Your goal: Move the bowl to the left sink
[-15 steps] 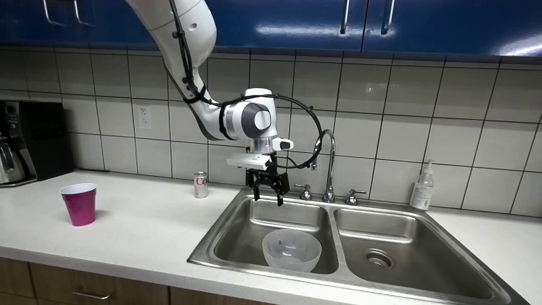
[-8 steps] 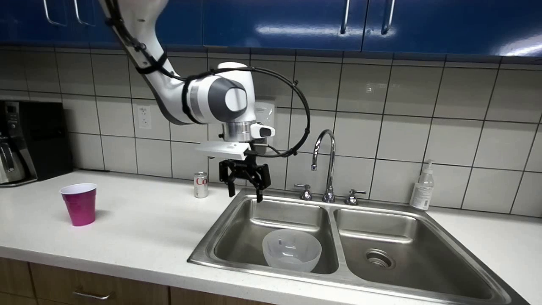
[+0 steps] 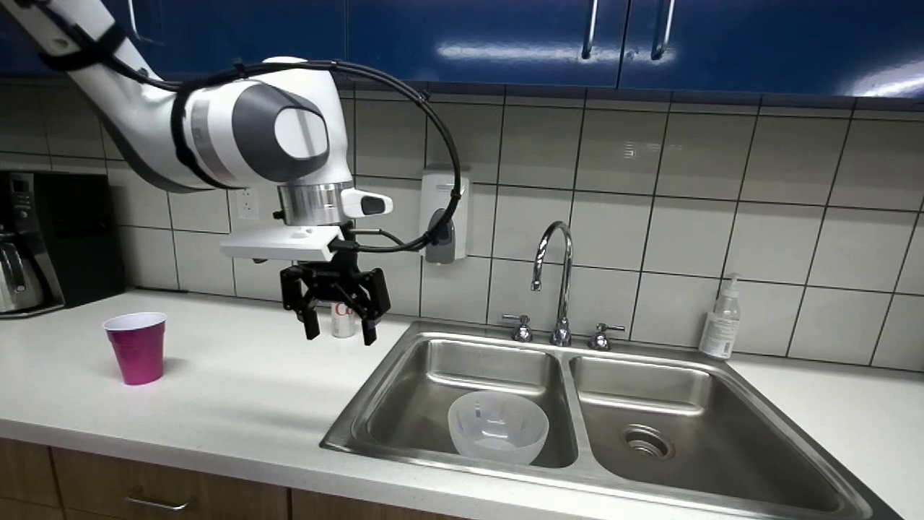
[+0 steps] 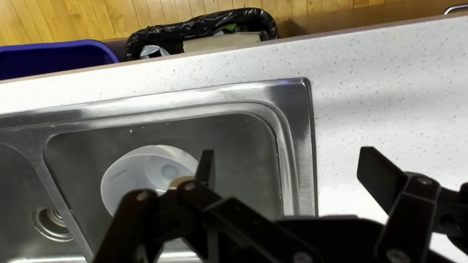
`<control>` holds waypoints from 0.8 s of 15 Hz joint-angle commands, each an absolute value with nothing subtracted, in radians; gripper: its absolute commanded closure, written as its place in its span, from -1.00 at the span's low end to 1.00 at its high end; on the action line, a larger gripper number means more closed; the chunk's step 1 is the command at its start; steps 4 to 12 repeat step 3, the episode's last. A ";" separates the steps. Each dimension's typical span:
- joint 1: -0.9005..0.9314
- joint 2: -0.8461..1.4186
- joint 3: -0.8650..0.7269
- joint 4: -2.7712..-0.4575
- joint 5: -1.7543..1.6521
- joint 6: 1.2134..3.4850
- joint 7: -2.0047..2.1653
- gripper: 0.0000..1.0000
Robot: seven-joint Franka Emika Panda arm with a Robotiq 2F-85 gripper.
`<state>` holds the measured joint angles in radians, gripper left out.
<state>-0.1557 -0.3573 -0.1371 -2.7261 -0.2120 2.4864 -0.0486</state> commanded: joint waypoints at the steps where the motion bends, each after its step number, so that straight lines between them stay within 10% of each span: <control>1: -0.163 -0.380 -0.125 -2.740 -0.207 2.482 -0.052 -1.00; 12: -0.164 -0.392 -0.125 -2.747 -0.208 2.481 -0.053 -1.00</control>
